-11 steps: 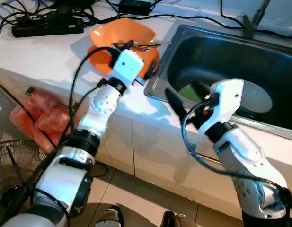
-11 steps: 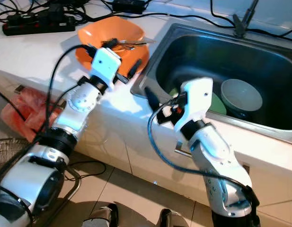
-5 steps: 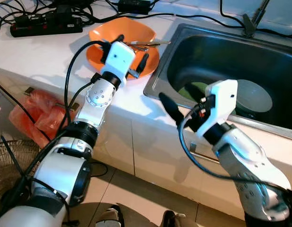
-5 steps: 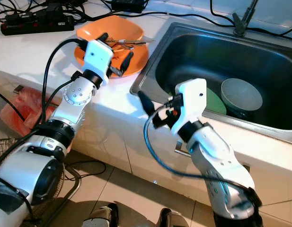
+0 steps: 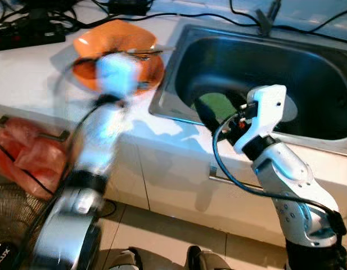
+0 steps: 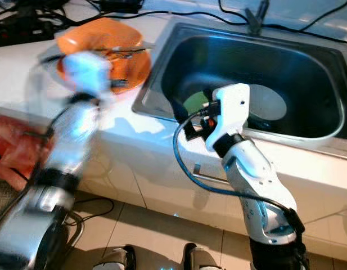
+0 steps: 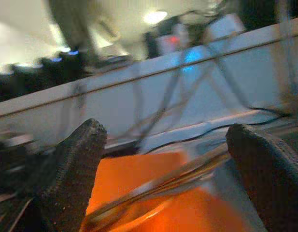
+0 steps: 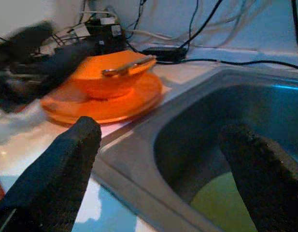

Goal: Kitchen organization

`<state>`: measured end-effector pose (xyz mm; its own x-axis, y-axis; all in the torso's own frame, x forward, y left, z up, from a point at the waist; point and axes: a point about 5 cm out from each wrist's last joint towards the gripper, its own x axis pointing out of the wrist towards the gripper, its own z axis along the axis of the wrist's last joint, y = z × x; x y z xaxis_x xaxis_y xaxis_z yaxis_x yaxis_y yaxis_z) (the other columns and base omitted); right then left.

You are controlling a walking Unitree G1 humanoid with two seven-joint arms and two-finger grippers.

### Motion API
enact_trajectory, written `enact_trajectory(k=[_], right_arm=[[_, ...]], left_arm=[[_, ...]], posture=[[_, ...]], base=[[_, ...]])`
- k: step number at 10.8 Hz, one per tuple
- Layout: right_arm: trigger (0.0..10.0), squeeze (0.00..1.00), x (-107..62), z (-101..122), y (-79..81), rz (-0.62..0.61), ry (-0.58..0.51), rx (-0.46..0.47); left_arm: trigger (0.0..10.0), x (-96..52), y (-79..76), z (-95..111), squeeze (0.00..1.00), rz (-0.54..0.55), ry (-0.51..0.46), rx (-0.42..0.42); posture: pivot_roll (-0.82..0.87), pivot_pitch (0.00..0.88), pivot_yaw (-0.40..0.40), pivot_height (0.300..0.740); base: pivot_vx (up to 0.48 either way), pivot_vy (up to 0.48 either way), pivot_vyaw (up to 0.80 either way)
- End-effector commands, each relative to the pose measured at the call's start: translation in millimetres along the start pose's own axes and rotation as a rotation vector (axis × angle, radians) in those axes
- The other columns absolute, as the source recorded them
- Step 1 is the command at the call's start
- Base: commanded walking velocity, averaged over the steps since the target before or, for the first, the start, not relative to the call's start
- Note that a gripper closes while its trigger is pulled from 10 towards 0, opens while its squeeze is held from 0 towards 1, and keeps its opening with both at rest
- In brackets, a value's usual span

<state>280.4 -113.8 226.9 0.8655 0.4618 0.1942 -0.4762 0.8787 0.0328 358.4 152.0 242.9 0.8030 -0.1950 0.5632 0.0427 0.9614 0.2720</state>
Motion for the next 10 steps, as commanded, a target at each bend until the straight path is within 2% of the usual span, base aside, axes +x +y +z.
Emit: enact_trajectory(k=[1,2,4,5,7,10], right_arm=[[10.0,0.0,2.3,3,-2.1,-0.008,-0.025,-0.016],[10.0,0.0,4.5,9,-13.2,-0.101,-0.063,-0.066],[10.0,0.0,7.6,16,-31.3,-0.231,-0.11,-0.095],[10.0,0.0,8.7,24,-41.5,-0.309,-0.153,-0.116],[10.0,0.0,10.6,32,-47.3,-0.366,-0.196,-0.152],[10.0,0.0,13.2,50,-47.2,-0.395,-0.283,-0.201]], left_arm=[[10.0,-6.6,10.5,9,0.0,0.069,-0.013,0.0],[10.0,-23.3,21.3,19,0.0,0.158,-0.017,0.003],[10.0,-37.4,27.8,28,0.0,0.223,-0.01,0.026],[10.0,-38.6,31.5,36,0.0,0.261,0.0,0.009],[10.0,-32.9,33.7,54,0.0,0.269,-0.016,-0.008],[10.0,-21.9,38.6,73,0.0,0.269,-0.049,-0.022]], posture=[[-0.02,0.148,-0.011,0.74],[-0.01,0.14,-0.011,0.74],[0.01,0.131,-0.014,0.74],[0.01,0.125,-0.015,0.74],[0.02,0.117,-0.016,0.74],[0.02,0.105,-0.007,0.74]], base=[[0.0,0.0,0.0],[0.0,0.0,0.0],[0.0,0.0,0.0],[0.0,0.0,0.0],[0.0,0.0,0.0],[0.373,0.0,0.0]])
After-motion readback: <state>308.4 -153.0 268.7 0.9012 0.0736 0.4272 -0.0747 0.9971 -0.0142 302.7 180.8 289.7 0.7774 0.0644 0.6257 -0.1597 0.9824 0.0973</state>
